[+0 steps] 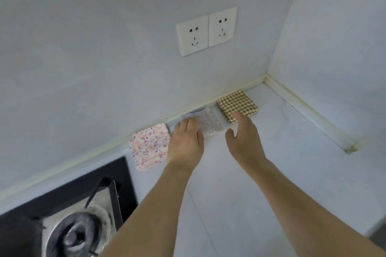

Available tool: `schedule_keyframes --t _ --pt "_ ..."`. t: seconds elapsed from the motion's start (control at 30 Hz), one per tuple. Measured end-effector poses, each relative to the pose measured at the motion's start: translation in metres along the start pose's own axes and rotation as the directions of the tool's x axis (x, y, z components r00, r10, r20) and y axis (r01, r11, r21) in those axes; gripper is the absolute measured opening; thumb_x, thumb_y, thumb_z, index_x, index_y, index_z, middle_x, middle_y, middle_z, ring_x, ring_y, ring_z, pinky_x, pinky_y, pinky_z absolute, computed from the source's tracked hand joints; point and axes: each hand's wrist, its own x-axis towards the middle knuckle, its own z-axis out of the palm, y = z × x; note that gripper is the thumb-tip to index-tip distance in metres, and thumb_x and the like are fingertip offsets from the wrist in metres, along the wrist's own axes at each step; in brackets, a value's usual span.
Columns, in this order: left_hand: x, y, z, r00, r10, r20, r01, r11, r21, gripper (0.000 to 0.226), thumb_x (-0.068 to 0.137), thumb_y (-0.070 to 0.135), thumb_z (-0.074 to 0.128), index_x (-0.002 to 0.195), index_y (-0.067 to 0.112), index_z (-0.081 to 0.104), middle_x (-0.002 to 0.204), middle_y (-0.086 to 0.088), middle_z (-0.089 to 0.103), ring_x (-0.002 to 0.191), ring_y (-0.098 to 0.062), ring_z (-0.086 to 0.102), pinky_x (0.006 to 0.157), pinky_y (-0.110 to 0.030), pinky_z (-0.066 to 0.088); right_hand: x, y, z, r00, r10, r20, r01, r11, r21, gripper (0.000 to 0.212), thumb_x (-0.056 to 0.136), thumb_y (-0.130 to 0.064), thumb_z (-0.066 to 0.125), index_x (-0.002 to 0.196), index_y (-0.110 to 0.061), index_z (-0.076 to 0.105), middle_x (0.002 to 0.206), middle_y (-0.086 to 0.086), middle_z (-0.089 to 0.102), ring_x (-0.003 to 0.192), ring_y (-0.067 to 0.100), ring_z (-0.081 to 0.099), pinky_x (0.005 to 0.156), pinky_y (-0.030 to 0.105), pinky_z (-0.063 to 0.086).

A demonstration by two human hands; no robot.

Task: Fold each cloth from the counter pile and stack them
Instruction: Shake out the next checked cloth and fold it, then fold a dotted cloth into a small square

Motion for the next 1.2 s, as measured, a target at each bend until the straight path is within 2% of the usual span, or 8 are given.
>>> schedule_keyframes --t 0.33,0.57,0.7,0.8,0.9,1.03,1.1,1.2 --pt "-0.127 -0.121 -0.133 0.99 0.029 -0.139 -0.024 0.999 0.039 0.037 0.099 0.021 0.044 0.134 0.01 0.046 0.135 -0.007 0.051 0.123 -0.027 0.045 0.105 -0.04 0.037 -0.136 -0.137 0.063 0.984 -0.163 0.067 0.164 0.986 -0.013 0.047 0.09 -0.009 0.053 0.135 -0.005 0.044 0.138 0.013 0.048 0.129 0.027 0.042 0.105 0.034 0.033" --pt "-0.218 -0.213 -0.213 0.977 -0.103 -0.184 0.119 0.99 0.081 0.038 0.102 0.027 0.039 0.138 0.016 0.043 0.14 -0.001 0.048 0.129 -0.02 0.042 0.11 -0.038 0.036 -0.217 -0.228 0.123 0.949 -0.237 0.209 0.233 0.972 0.043 0.045 0.093 -0.012 0.05 0.137 -0.013 0.043 0.143 0.004 0.045 0.132 0.021 0.04 0.109 0.033 0.033" --pt "-0.279 -0.263 -0.245 0.931 -0.258 -0.259 0.277 0.96 0.038 0.039 0.101 0.025 0.04 0.138 0.016 0.044 0.14 0.0 0.048 0.128 -0.02 0.041 0.107 -0.035 0.038 -0.253 -0.274 0.168 0.897 -0.318 0.307 0.308 0.948 0.082 0.045 0.094 -0.014 0.049 0.138 -0.015 0.043 0.142 0.002 0.045 0.13 0.018 0.042 0.107 0.03 0.034" --pt "-0.329 -0.311 -0.274 0.92 -0.289 -0.266 0.323 0.941 0.096 0.038 0.101 0.024 0.043 0.137 0.014 0.046 0.138 -0.003 0.05 0.126 -0.023 0.044 0.105 -0.035 0.037 -0.296 -0.317 0.205 0.877 -0.324 0.355 0.299 0.946 0.126 0.044 0.094 -0.014 0.052 0.138 -0.017 0.044 0.14 -0.002 0.047 0.128 0.016 0.046 0.099 0.024 0.037" --pt "-0.369 -0.355 -0.309 0.882 -0.35 -0.316 0.389 0.919 0.069 0.038 0.101 0.025 0.042 0.137 0.012 0.047 0.138 -0.005 0.051 0.126 -0.026 0.043 0.105 -0.037 0.036 -0.34 -0.357 0.243 0.834 -0.388 0.391 0.359 0.921 0.148 0.046 0.092 -0.016 0.054 0.137 -0.019 0.044 0.137 -0.003 0.049 0.126 0.017 0.047 0.103 0.032 0.043" --pt "-0.436 -0.431 -0.362 0.842 -0.407 -0.355 0.447 0.894 0.037 0.039 0.101 0.027 0.041 0.138 0.015 0.045 0.14 -0.003 0.048 0.128 -0.024 0.042 0.105 -0.037 0.037 -0.407 -0.429 0.298 0.781 -0.438 0.445 0.401 0.898 0.181 0.045 0.095 -0.015 0.049 0.139 -0.018 0.042 0.141 -0.002 0.044 0.128 0.015 0.043 0.1 0.025 0.034" --pt "-0.469 -0.473 -0.383 0.836 -0.423 -0.35 0.464 0.885 0.039 0.039 0.101 0.025 0.041 0.138 0.014 0.045 0.139 -0.003 0.049 0.126 -0.024 0.043 0.105 -0.036 0.037 -0.443 -0.461 0.327 0.741 -0.474 0.476 0.423 0.88 0.217 0.041 0.094 -0.014 0.049 0.135 -0.019 0.045 0.138 -0.001 0.047 0.121 0.013 0.046 0.097 0.024 0.036" --pt "-0.52 -0.524 -0.406 0.773 -0.528 -0.351 0.565 0.825 0.004 0.038 0.101 0.024 0.042 0.137 0.015 0.046 0.14 -0.002 0.048 0.126 -0.023 0.043 0.104 -0.033 0.037 -0.489 -0.498 0.366 0.675 -0.48 0.56 0.419 0.875 0.244 0.043 0.094 -0.014 0.049 0.136 -0.023 0.043 0.136 -0.004 0.047 0.108 0.011 0.051 0.095 0.03 0.044"
